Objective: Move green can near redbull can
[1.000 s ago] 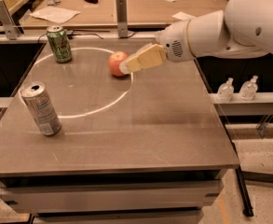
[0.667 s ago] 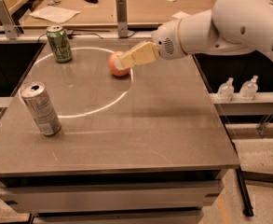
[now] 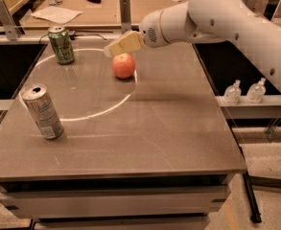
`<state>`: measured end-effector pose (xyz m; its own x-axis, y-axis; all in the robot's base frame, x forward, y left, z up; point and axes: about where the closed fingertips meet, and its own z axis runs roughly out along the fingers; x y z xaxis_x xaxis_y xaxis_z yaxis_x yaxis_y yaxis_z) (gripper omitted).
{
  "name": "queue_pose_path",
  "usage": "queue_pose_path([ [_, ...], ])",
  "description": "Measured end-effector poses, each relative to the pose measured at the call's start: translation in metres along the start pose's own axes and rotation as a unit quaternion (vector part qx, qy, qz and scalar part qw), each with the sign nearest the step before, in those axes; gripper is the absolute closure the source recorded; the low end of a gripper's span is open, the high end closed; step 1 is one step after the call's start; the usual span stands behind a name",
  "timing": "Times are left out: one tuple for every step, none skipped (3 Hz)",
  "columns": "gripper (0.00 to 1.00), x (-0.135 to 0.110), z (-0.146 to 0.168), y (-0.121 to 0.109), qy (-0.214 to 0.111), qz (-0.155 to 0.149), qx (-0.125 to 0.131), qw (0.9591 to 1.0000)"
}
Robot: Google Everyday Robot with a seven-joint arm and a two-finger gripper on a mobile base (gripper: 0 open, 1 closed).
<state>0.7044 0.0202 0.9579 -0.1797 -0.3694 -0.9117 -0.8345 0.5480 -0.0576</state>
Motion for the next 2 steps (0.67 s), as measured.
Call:
queue_pose_path([
  [0.00,-0.016,0.032,-0.009,-0.003,-0.015,-0.010,0.9998],
  [0.00,-0.028,0.062,-0.011,0.011,-0.019,0.004,0.9997],
])
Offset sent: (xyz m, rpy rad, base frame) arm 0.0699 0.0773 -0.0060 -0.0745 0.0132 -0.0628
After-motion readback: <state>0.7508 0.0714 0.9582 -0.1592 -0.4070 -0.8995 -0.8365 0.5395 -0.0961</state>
